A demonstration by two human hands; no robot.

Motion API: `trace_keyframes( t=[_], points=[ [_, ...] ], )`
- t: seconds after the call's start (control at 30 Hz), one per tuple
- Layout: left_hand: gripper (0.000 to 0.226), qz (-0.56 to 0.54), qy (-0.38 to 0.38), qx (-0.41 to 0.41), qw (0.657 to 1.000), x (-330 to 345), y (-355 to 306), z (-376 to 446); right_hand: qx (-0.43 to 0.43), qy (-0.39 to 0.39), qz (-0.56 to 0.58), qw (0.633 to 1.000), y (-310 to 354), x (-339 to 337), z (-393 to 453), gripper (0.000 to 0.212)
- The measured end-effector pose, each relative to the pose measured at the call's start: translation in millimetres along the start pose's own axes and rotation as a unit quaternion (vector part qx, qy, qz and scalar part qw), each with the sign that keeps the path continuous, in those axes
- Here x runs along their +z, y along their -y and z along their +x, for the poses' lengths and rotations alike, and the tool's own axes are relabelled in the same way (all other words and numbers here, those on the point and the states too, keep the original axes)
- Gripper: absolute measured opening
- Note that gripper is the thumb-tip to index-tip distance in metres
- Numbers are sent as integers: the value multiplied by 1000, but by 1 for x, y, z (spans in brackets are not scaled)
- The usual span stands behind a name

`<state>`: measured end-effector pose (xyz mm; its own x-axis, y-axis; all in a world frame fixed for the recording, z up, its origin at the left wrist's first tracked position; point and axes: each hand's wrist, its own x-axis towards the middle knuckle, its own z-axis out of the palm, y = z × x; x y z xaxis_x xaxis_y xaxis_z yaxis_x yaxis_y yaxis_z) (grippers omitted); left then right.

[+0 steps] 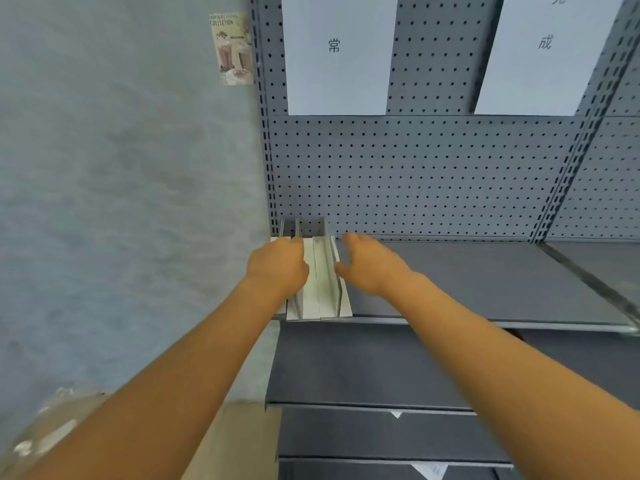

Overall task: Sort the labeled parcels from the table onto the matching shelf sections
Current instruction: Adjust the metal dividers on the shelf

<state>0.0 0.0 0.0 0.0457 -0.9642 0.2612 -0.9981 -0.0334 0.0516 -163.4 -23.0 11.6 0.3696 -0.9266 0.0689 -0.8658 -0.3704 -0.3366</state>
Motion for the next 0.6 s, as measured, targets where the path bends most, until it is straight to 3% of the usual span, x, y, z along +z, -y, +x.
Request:
trace_keyframes(
  t=[0.17,0.27,0.4,0.5,0.6],
  points=[
    [21,-52,34,-52,997,18,2,18,72,80,42,993,4,29,30,46],
    [6,-69,49,-63,994,25,1,26,103,102,60,988,7,40,43,40],
    [4,-79,66,-78,992,39,-7,31,132,110,68,983,3,54,55,39],
    [21,-85,67,-107,988,49,-12,35,156,135,86,975,0,62,58,39],
    [19,-77,87,-120,986,53,-13,39,160,135,92,974,-1,65,61,42]
  ],
)
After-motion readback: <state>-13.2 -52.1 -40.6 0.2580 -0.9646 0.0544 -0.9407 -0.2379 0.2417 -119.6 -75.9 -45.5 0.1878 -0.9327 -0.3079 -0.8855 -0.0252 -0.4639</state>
